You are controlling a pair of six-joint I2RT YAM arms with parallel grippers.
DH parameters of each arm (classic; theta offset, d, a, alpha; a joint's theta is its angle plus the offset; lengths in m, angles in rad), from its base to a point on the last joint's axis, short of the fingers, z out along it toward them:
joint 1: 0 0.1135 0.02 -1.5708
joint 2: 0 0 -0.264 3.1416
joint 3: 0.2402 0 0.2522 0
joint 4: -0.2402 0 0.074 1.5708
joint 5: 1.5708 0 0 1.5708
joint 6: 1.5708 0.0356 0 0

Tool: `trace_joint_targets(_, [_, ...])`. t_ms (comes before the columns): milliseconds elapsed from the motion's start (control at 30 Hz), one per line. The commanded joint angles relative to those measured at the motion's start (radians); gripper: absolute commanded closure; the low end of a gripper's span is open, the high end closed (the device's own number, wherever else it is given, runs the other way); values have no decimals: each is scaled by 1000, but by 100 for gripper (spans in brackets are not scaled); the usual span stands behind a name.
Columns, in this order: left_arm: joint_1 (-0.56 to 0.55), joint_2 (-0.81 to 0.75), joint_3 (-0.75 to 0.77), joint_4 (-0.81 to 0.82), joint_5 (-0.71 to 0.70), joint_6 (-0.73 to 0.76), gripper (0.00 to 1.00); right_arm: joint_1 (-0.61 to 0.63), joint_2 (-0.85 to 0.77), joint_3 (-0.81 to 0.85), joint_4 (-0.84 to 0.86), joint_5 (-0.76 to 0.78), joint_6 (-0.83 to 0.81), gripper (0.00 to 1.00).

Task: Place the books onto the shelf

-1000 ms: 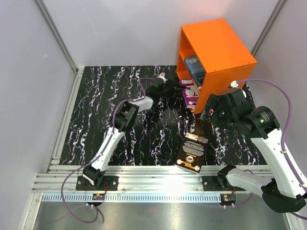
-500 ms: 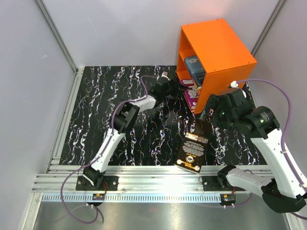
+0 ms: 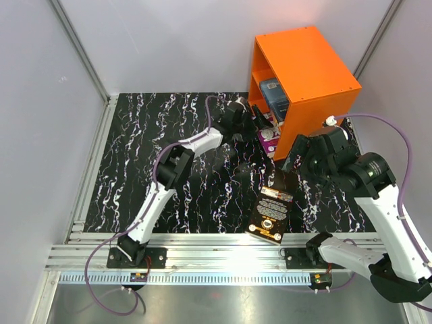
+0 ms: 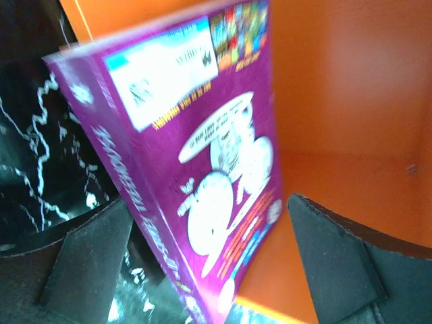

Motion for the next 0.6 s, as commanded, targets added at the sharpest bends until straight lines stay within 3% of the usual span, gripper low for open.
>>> trace_joint_targets(0, [-30, -92, 117, -147, 15, 138, 1, 5, -20, -9, -221, 15, 19, 0])
trace_joint_targets(33, [-36, -88, 166, -264, -2, 202, 1, 7, -23, -14, -218, 10, 19, 0])
trace_joint_targets(133, [-47, -89, 285, -398, -63, 272, 1, 4, -32, -32, -204, 0, 24, 0])
trace_joint_targets(367, [-47, -241, 161, -521, -282, 356, 1, 5, -45, -49, -184, -19, 35, 0])
trace_joint_targets(567, [-46, -290, 53, -555, -284, 384, 1, 5, -72, -72, -183, -27, 55, 0])
